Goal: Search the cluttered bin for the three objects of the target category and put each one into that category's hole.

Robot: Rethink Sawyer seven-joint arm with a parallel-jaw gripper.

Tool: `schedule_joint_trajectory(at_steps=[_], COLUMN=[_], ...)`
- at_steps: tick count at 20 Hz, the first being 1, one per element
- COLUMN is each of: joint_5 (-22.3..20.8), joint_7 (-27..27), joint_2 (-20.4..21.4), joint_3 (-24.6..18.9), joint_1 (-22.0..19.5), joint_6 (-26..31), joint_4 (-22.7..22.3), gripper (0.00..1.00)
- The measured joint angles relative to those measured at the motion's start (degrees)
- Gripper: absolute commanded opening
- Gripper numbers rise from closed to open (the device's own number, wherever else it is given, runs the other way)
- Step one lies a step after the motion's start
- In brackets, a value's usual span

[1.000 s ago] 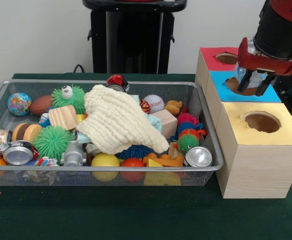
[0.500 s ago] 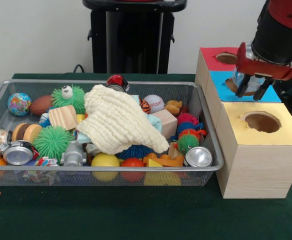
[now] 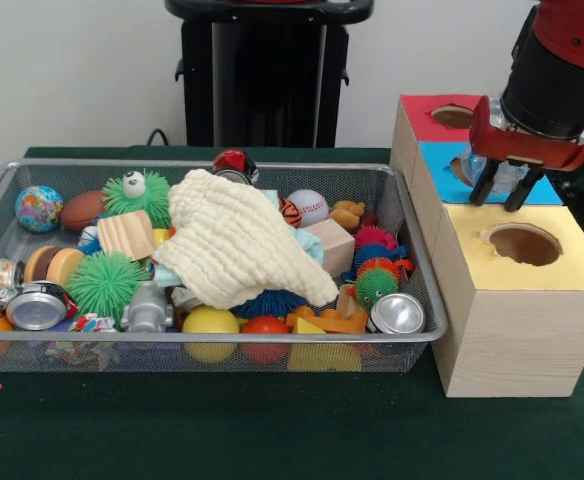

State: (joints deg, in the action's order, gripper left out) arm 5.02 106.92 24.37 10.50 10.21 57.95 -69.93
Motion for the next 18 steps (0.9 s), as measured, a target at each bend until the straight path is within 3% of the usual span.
schedule_joint_trajectory(at_steps=[18], joint_5=[-0.03], joint_7=[0.01], joint_2=[-0.29], joint_3=[1.39], joint_1=[1.2], joint_6=[-0.07], joint_4=[0.3], gripper=[0.0])
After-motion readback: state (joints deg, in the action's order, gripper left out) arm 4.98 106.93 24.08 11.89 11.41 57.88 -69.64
